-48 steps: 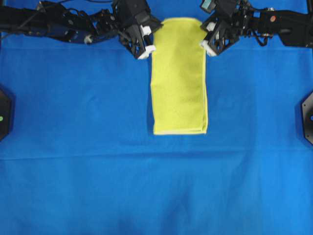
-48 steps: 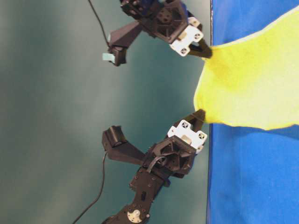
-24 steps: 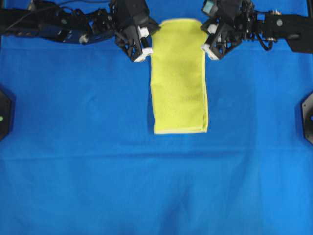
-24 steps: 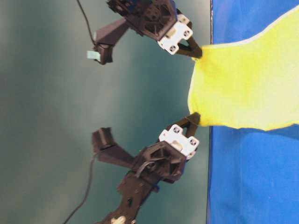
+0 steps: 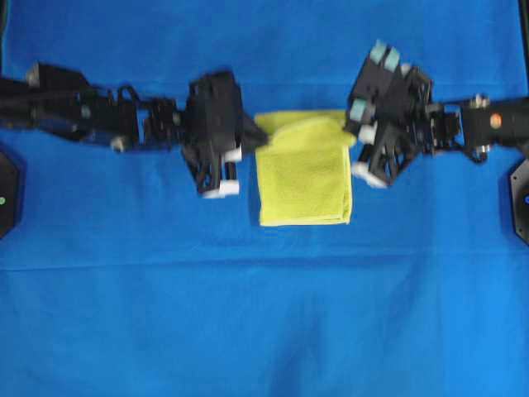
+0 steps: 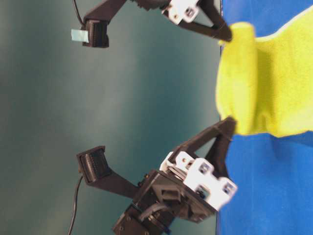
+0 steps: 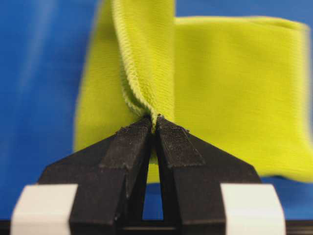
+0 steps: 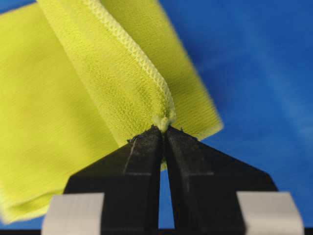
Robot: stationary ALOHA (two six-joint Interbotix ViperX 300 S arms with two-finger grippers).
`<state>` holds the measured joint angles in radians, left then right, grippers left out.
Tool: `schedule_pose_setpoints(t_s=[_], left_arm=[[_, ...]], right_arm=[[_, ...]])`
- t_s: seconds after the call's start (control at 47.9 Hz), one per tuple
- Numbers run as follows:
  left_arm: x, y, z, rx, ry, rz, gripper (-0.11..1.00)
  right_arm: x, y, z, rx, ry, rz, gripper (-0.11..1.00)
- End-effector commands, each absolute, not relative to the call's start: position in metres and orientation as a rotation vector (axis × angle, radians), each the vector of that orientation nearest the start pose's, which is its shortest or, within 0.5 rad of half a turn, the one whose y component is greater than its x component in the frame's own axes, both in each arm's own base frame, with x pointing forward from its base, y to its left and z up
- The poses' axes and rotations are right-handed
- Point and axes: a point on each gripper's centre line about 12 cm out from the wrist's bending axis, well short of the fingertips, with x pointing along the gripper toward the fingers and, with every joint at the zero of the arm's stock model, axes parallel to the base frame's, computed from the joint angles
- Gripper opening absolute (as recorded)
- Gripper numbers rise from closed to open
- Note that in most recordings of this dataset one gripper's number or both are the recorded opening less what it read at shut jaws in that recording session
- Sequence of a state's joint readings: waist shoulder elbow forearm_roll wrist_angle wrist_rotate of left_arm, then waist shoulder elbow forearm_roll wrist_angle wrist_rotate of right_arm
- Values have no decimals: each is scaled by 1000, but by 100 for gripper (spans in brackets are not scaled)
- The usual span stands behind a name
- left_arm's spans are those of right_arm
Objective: Fold the yellow towel.
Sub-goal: 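Fold the top half down over the bottom half with both grippers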
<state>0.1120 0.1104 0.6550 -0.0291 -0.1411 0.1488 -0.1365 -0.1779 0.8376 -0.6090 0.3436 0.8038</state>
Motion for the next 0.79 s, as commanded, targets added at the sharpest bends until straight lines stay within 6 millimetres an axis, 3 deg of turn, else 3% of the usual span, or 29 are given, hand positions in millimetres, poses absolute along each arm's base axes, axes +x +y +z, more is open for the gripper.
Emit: schedule_pose_setpoints(t_s=[0.0,0.146,0.313,0.773], left_arm=[[404,24,149,95,610,25,3],[403,9,127,82,660,-7,3],[406,-2,104,82,690,-29,3],[406,-1,109,80,669,-25,3]], right_arm=[[303,-53,156,178,917,-393,3],[303,-35,144,191,948,-363,3],[305,-29,131,208,981,-361,3],[317,-20,132,263,904,-285,4]])
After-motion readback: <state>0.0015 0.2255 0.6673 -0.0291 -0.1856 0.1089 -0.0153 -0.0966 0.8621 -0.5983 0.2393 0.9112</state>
